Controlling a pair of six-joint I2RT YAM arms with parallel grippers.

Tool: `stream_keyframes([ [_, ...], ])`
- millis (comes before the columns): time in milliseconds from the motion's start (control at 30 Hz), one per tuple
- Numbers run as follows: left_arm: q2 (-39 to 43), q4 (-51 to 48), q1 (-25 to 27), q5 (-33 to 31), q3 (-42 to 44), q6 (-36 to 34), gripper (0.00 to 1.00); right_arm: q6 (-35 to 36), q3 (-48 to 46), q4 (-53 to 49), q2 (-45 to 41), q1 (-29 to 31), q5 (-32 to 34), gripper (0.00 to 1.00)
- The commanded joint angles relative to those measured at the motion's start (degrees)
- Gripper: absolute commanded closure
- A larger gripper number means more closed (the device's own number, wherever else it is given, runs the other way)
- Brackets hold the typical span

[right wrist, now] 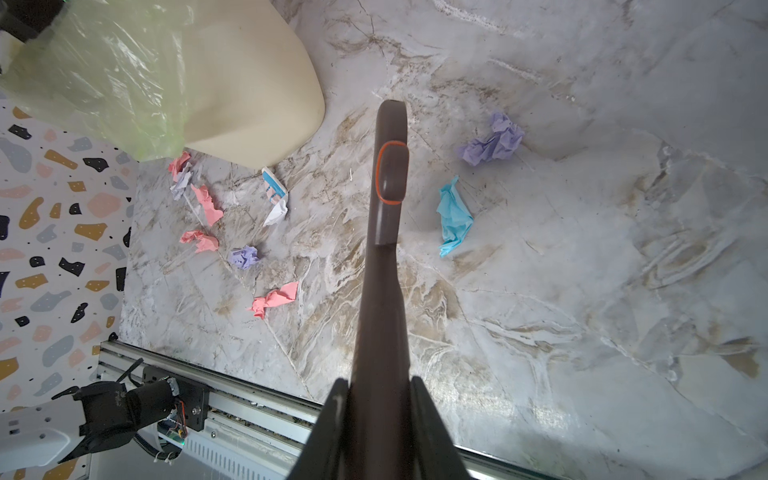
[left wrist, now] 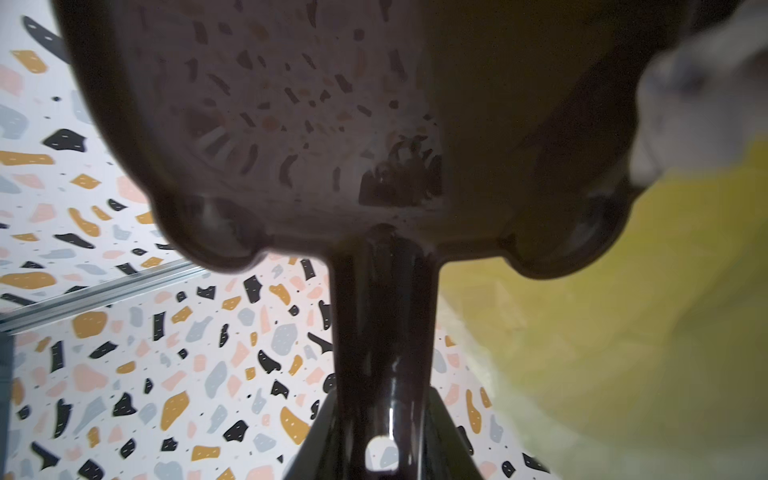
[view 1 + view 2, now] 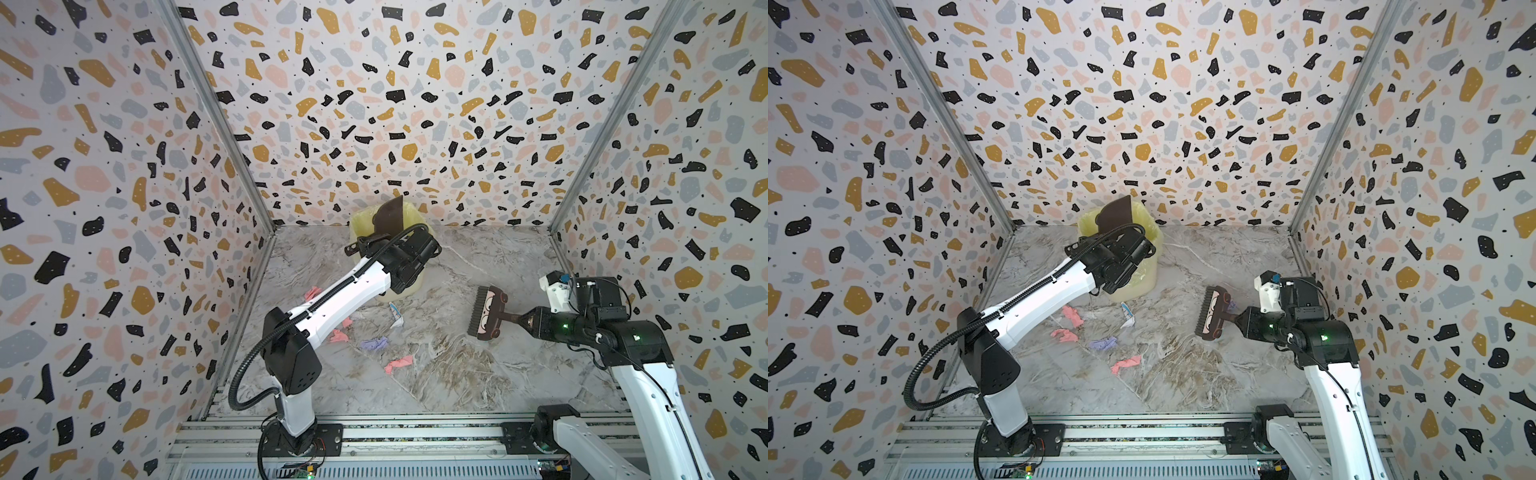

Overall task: Sweep away the paper scraps from the table
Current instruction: 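Tip the dustpan over the bin with the left gripper to dump paper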

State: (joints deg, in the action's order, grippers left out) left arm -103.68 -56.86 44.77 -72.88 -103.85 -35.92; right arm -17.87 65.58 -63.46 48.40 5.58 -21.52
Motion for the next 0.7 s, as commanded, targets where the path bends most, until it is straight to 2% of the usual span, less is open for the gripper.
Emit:
stream_keyframes([
  [0,2.3,6.9,0.3,-6.8,1.2,-7.0,1.0,0.6,0.4,0.4,-1.3,-0.2,-1.0,1.0],
  [400,6.5,8.2,0.2,-4.4,1.8,-7.2,1.0,1.1,0.9,0.1,-1.7,-0.2,-0.1,1.0],
  [667,9.6,5.2,-1.3,5.5,-3.6,-1.1,1.0,1.8,3.3,-0.2,-0.9,-0.2,0.6,1.0],
])
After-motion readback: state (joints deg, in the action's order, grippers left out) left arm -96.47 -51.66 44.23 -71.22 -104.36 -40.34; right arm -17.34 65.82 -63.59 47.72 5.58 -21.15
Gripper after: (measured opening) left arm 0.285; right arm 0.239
